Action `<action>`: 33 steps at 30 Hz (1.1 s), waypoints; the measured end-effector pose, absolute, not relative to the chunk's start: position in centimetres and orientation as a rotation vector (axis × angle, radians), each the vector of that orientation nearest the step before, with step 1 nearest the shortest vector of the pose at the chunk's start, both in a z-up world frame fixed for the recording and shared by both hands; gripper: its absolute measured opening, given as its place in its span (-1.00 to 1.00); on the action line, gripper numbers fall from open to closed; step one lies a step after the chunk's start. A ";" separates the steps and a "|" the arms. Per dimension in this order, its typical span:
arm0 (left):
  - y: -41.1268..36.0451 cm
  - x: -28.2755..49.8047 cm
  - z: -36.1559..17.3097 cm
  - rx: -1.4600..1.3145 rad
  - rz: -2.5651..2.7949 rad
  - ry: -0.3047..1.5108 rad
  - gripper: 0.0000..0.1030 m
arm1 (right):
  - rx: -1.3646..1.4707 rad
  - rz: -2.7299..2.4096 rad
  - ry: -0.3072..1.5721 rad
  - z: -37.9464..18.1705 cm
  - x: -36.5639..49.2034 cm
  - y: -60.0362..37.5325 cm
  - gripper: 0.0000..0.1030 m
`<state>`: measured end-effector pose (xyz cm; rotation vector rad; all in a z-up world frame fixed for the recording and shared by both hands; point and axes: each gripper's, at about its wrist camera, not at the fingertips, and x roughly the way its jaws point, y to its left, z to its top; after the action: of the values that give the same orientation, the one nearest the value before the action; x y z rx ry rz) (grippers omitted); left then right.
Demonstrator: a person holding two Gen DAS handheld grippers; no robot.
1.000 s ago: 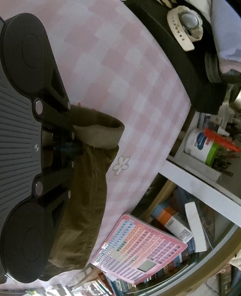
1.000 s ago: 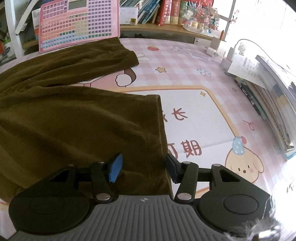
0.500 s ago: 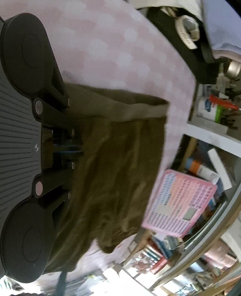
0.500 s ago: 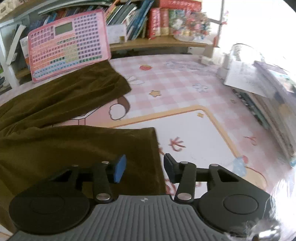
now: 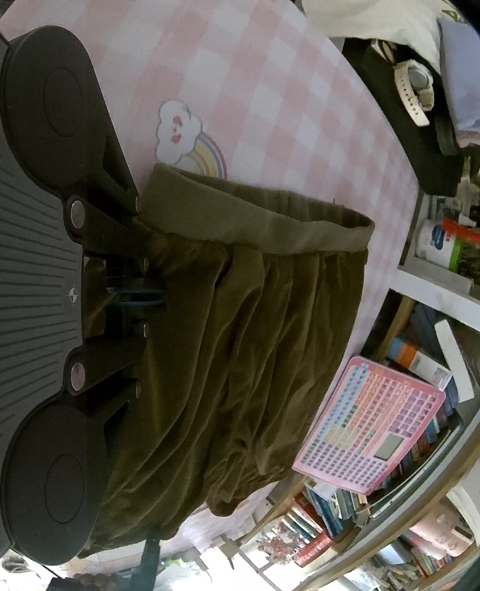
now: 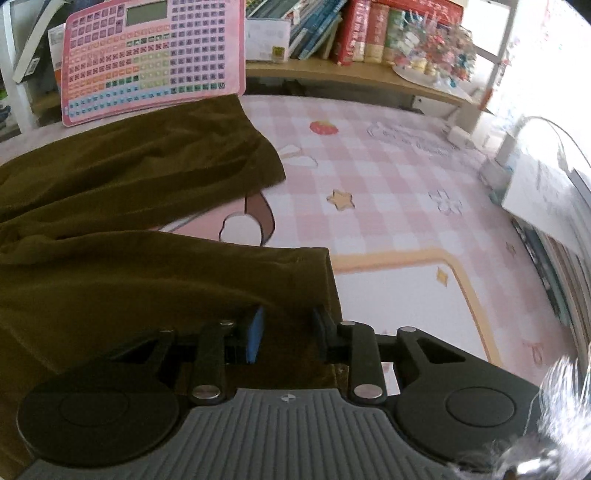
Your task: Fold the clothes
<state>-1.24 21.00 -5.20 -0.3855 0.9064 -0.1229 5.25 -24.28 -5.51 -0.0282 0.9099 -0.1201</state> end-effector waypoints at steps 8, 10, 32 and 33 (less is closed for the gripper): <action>22.2 -1.9 -3.4 -0.404 -0.147 0.831 -0.88 | 0.032 -0.106 0.829 -3.3 1.5 -24.1 -0.27; 22.2 -1.6 -3.5 -0.392 -0.145 0.832 -0.88 | 0.030 -0.119 0.824 -3.1 -0.9 -23.6 -0.27; 26.2 -3.5 -3.7 -0.442 -0.201 0.784 -0.87 | 0.239 -0.376 0.811 -4.8 -9.3 -25.3 -0.21; 26.2 -3.7 -3.7 -0.441 -0.212 0.787 -0.87 | 0.230 -0.384 0.807 -4.8 -8.8 -25.4 -0.18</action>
<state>-3.66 26.15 -3.72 -0.4412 0.7869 -0.2117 -8.79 -25.37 -4.79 0.2299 0.8069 -0.3841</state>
